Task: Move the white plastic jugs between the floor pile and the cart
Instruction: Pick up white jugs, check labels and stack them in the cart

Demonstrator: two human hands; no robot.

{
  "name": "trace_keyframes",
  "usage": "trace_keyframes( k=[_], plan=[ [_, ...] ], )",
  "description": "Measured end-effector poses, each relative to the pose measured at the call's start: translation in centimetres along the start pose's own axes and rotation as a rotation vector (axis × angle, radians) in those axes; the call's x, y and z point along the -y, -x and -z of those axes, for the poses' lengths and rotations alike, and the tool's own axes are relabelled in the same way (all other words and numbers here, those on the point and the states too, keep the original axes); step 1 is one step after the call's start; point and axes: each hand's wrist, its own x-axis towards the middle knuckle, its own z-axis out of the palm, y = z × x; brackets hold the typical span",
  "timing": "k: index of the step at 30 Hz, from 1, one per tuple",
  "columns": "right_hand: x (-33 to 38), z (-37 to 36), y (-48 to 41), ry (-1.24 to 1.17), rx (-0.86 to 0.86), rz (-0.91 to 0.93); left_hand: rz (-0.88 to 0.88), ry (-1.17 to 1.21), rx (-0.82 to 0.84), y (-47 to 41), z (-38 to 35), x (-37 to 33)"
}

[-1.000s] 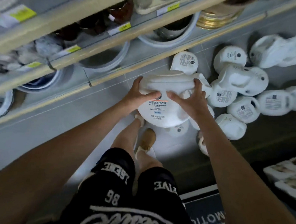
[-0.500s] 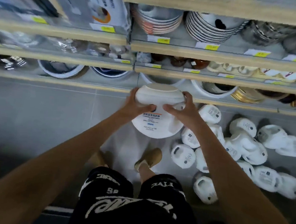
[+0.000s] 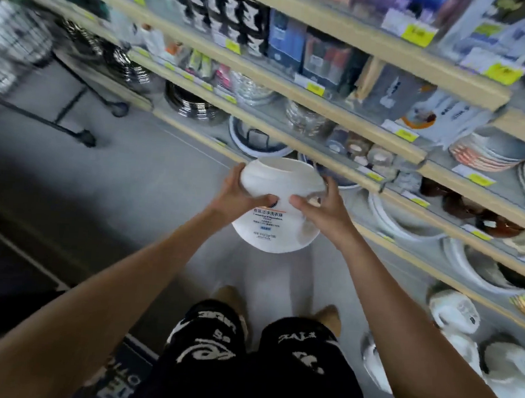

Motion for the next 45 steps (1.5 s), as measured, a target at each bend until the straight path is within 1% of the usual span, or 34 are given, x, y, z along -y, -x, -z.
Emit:
trace_keyframes(
  k=[6,8,13,16,18,20,24,27,30,34,36,41,43,45],
  plan=[
    [6.1,-10.6,-4.2,0.028,0.095,0.109,-0.030,0.069,-0.128,-0.6,12.2,1.8],
    [8.0,-13.6,-5.7,0.047,0.136,0.148,-0.007,0.138,-0.173,-1.1,15.8,2.1],
    [14.0,-20.9,-9.6,0.143,0.243,0.288,0.101,0.310,-0.411,-3.3,23.9,3.1],
    [17.6,-25.5,-13.0,0.233,0.339,0.321,0.157,0.382,-0.472,-4.8,29.0,3.2],
    [19.9,-28.8,-15.8,0.276,0.376,0.358,0.202,0.461,-0.480,-6.1,32.9,2.8],
    [22.7,-32.0,-18.7,0.344,0.418,0.395,0.171,0.536,-0.481,-7.6,36.5,2.3],
    [29.0,-37.9,-23.5,0.414,0.535,0.438,0.202,0.640,-0.539,-10.5,43.4,1.4],
    [32.7,-42.6,-26.6,0.485,0.685,0.392,0.235,0.633,-0.613,-11.8,48.5,0.7],
    [36.1,-47.5,-28.3,0.475,0.767,0.356,0.253,0.587,-0.714,-12.3,53.0,1.1],
    [39.7,-54.3,-29.4,0.516,0.794,0.345,0.295,0.617,-0.808,-12.3,58.0,2.6],
    [41.2,-57.3,-29.5,0.530,0.830,0.355,0.264,0.603,-0.846,-12.3,60.7,3.4],
    [44.4,-65.4,-29.9,0.524,0.862,0.369,0.207,0.578,-0.872,-11.9,68.9,5.0],
    [45.7,-68.7,-29.9,0.510,0.846,0.360,0.174,0.548,-0.867,-11.9,72.5,5.6],
    [47.3,-72.4,-29.8,0.495,0.820,0.347,0.179,0.525,-0.860,-11.9,76.6,6.4]
  ],
)
